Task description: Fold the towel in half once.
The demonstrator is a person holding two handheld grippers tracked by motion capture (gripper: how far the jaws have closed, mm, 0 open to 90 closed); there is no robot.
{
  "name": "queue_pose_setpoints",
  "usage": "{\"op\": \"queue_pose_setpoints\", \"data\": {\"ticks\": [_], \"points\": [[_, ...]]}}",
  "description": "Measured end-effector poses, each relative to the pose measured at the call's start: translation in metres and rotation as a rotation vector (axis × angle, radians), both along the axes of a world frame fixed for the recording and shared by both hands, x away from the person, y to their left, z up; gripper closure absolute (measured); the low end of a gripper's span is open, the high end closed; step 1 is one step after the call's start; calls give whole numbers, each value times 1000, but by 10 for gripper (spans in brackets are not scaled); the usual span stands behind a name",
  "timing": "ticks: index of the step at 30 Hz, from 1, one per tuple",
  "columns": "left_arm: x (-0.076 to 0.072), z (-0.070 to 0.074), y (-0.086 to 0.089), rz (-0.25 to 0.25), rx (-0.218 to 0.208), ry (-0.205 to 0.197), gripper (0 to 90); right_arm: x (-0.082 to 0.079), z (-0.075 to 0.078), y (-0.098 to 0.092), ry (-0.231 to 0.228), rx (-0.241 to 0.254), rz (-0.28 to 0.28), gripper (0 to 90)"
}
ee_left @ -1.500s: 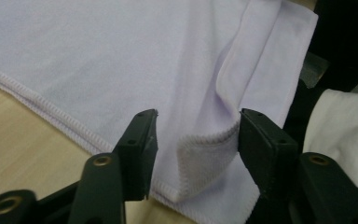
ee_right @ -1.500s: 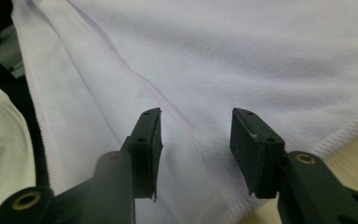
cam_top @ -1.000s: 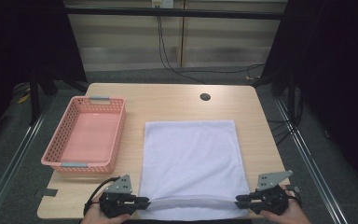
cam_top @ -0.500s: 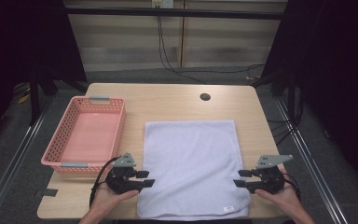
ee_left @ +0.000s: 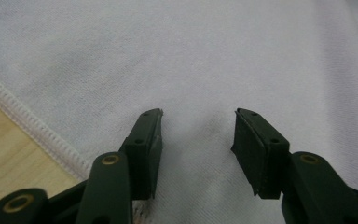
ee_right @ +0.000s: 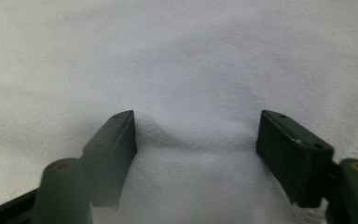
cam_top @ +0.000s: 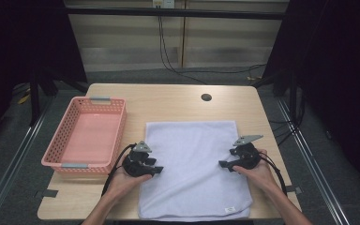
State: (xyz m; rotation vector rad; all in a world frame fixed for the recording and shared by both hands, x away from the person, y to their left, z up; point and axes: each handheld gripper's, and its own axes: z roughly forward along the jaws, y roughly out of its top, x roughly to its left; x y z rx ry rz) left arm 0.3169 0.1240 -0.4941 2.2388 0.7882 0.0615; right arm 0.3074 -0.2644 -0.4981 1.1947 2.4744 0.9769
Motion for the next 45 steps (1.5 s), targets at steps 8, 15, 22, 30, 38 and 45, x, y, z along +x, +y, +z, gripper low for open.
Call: {"op": "queue_pose_setpoints", "data": {"ticks": [8, 15, 22, 30, 38, 45], "points": [[-17, -3, -1, -8, 32, -82, 705, -14, 3, -2, -13, -44, 32, 489], [-31, -3, -6, -37, 27, -88, 821, -43, 5, -12, -2, -32, 65, 734], [-60, -1, -8, -104, 16, -56, 823, -71, 8, -21, 45, -11, 111, 767], [-91, 1, -3, -158, -3, 19, 820, -99, 9, -30, 108, 32, 176, 765], [-63, 16, -7, -106, -74, -4, 560, -85, 24, -34, 41, 53, 115, 549], [-12, 33, -11, -40, -104, -103, 522, -39, 47, -45, -62, 43, 10, 583]]}}
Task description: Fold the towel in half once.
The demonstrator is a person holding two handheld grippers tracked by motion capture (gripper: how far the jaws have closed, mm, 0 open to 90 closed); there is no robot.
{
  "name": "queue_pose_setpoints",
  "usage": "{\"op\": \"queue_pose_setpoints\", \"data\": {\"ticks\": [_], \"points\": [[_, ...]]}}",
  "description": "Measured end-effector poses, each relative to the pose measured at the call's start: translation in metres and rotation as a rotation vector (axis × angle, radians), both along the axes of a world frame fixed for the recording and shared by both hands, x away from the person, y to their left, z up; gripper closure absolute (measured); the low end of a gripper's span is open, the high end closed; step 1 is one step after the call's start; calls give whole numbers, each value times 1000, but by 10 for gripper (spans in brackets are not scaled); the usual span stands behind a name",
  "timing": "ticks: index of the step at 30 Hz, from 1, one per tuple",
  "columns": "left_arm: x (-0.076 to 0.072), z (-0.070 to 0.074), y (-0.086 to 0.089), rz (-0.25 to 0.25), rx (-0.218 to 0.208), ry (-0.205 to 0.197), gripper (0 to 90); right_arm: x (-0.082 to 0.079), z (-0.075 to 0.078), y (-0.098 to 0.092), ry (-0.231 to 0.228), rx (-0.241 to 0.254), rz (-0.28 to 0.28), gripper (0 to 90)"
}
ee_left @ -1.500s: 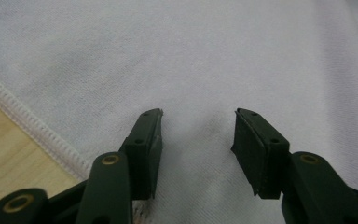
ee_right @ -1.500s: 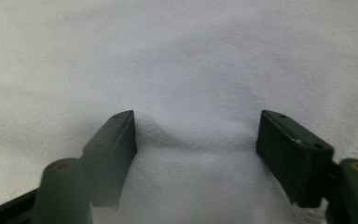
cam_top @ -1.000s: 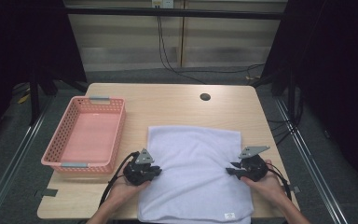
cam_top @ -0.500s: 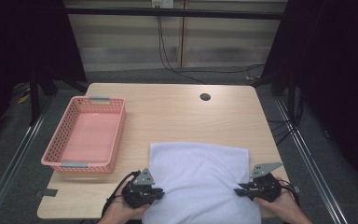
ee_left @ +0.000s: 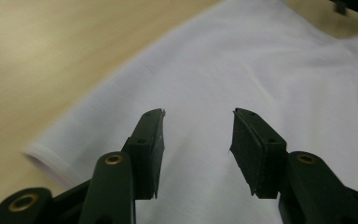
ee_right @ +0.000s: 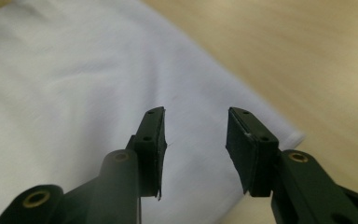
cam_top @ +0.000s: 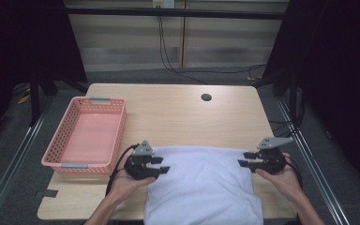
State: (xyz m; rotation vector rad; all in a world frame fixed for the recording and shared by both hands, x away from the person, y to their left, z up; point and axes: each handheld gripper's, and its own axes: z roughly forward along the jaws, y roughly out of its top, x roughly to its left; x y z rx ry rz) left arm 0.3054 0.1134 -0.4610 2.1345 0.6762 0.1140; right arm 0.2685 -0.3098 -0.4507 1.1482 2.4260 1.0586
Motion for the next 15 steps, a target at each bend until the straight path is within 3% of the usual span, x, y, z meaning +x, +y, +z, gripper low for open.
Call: {"op": "queue_pose_setpoints", "data": {"ticks": [2, 3, 4, 5, 8, 12, 15], "points": [[16, -1, -3, 13, -6, 12, 518, 24, 0, -5, -1, 10, -40, 613], [27, -4, -6, 44, 22, 8, 516, 30, -2, -7, 1, 20, -48, 620], [27, -4, -6, 44, 22, 8, 502, 30, -2, -7, 1, 20, -48, 620], [39, -10, -4, 89, -9, 31, 504, 43, -11, -13, 20, 31, -62, 624], [43, -13, 2, 102, -31, 48, 473, 54, -24, -20, 49, 32, -90, 616], [44, -20, 6, 130, 15, 47, 439, 58, -34, -25, 64, 45, -101, 552], [47, -23, 10, 154, 26, 47, 413, 60, -41, -28, 76, 36, -117, 489]]}}
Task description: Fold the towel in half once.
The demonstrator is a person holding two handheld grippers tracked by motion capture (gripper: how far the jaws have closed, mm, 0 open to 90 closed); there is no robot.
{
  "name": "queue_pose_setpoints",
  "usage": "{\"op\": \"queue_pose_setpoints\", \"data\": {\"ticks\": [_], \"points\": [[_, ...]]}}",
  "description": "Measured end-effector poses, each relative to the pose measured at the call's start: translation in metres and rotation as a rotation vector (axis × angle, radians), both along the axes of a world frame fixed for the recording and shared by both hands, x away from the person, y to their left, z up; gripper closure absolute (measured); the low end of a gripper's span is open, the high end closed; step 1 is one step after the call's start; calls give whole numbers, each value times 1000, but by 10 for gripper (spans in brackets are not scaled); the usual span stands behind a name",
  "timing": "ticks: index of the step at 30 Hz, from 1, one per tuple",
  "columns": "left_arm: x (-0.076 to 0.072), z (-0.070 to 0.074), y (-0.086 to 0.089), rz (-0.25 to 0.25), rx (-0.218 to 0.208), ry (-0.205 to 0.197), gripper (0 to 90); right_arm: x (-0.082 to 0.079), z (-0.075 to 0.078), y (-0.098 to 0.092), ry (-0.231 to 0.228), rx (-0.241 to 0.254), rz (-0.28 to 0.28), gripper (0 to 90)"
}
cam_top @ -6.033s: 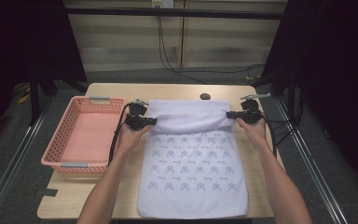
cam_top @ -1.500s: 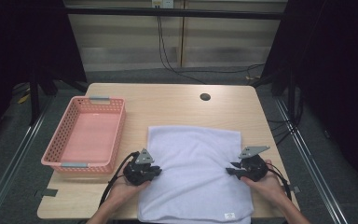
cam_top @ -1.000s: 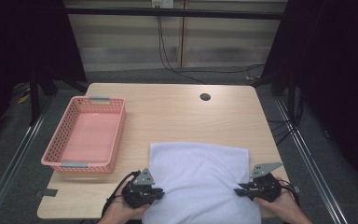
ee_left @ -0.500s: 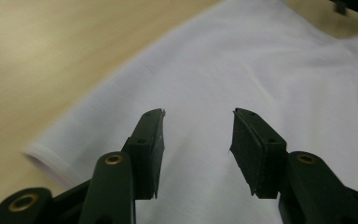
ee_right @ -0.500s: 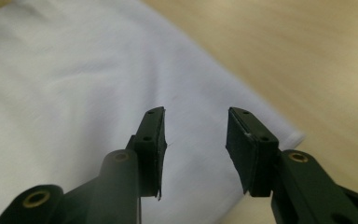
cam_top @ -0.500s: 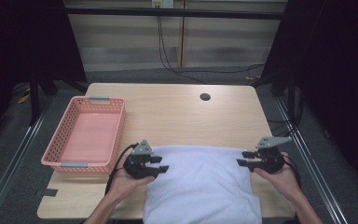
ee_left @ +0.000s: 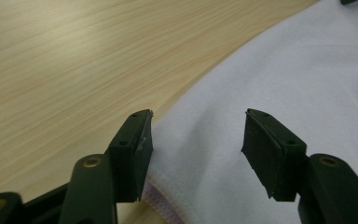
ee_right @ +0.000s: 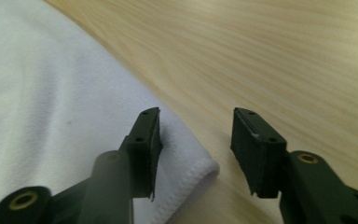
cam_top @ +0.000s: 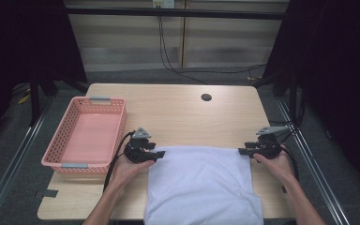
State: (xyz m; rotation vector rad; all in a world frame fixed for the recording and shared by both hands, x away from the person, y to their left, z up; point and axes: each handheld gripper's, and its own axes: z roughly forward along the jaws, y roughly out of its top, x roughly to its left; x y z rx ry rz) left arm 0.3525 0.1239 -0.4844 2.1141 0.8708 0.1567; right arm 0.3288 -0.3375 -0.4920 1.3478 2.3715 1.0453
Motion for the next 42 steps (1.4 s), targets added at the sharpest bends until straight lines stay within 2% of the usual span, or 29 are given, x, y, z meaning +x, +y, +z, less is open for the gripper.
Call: {"op": "queue_pose_setpoints", "data": {"ticks": [1, 2, 5, 7, 8, 11, 13, 14, 16, 18, 21, 23, 24, 26, 27, 29, 31, 33, 40, 42], "points": [[0, -2, 1, 10, 12, 5, 407, 0, -2, 0, 0, -14, -14, 466], [0, -3, 1, 20, 13, -6, 400, 0, -3, 0, 8, -10, -17, 463], [1, -6, 1, 13, 13, 9, 378, 0, -5, -2, 8, 2, -17, 473], [2, -8, 1, 17, 23, 13, 372, 0, -7, -1, 26, -3, -2, 484], [3, -9, 1, 11, 19, 22, 364, 0, -8, 0, 16, -4, 8, 493], [4, -13, 5, 21, 14, 40, 350, -1, -7, 2, 25, 4, 33, 573], [4, -13, 7, 35, 26, 47, 343, -2, -7, 4, 28, 3, 45, 655], [4, -15, 7, 39, 12, 53, 312, -3, -7, 4, 37, 9, 54, 689], [4, -16, 9, 66, 50, 42, 314, -3, -7, 5, 32, 8, 59, 745], [7, -17, 13, 68, 25, 51, 309, -3, -7, 5, 40, 11, 65, 784], [9, -18, 13, 64, 32, 46, 304, -4, -7, 6, 41, 15, 72, 806], [11, -19, 12, 66, 20, 32, 321, -3, -7, 5, 40, 18, 78, 809], [11, -19, 12, 61, 23, 24, 343, -3, -8, 5, 41, 19, 78, 813], [12, -20, 13, 18, 11, 21, 457, -3, -7, 6, 40, 14, 76, 820], [11, -20, 11, 4, 4, 27, 478, -4, -7, 6, 37, 15, 74, 823], [10, -21, 10, -38, -23, 54, 667, -3, -7, 6, 37, 28, 74, 829], [9, -20, 8, -49, -29, 69, 793, -4, -5, 5, 24, 27, 61, 836], [9, -17, 9, -29, -60, 69, 821, -4, 0, 1, 11, 77, 40, 842], [8, 11, 9, -13, -137, 0, 831, -7, 21, -5, -62, 133, 25, 846], [11, 18, 7, -20, -120, -18, 832, -6, 28, -7, -78, 124, 28, 846]]}}
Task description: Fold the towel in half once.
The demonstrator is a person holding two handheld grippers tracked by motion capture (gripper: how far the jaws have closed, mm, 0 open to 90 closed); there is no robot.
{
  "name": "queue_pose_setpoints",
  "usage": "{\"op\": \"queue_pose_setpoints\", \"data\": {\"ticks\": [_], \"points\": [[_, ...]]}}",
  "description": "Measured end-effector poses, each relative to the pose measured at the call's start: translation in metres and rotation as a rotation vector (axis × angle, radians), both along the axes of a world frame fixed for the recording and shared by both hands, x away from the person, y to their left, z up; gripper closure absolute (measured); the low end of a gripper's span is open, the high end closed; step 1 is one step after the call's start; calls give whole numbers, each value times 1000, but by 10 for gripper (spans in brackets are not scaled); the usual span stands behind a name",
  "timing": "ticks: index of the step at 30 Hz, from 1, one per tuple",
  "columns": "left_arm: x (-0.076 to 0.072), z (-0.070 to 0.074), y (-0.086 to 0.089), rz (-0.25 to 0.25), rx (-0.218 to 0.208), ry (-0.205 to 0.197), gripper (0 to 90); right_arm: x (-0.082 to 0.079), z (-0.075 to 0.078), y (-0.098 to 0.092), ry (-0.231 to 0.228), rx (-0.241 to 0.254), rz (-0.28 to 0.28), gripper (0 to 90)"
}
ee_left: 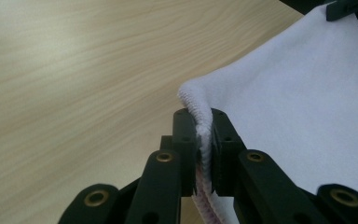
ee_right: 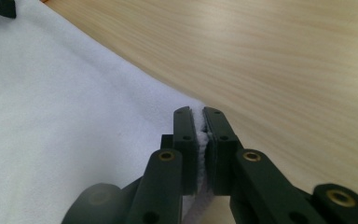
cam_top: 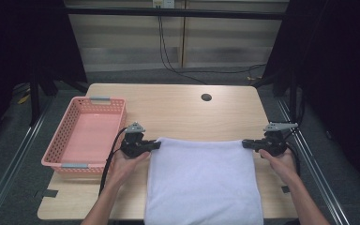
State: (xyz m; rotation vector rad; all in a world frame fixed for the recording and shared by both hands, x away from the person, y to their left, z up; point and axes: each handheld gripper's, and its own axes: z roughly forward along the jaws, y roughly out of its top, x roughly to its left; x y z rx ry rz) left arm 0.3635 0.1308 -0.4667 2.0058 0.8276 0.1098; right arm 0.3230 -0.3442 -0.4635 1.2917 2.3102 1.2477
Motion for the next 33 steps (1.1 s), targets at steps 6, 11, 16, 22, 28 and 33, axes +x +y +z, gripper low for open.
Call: {"op": "queue_pose_setpoints", "data": {"ticks": [6, 11, 16, 22, 28, 33], "points": [[8, 19, 4, 17, -42, -30, 832, 5, 24, -8, -50, 40, -9, 849], [13, 35, 10, 26, -76, -53, 832, 8, 36, -12, -96, 64, -19, 849], [24, 49, 10, 23, -69, -73, 833, 18, 49, -12, -130, 81, -29, 851], [40, 55, 8, 31, -46, -81, 834, 34, 54, -11, -136, 79, -38, 851], [59, 59, 8, 61, -47, -80, 833, 52, 59, -10, -137, 83, -55, 851], [68, 60, 6, 72, -48, -81, 834, 66, 60, -7, -133, 83, -70, 852]]}}
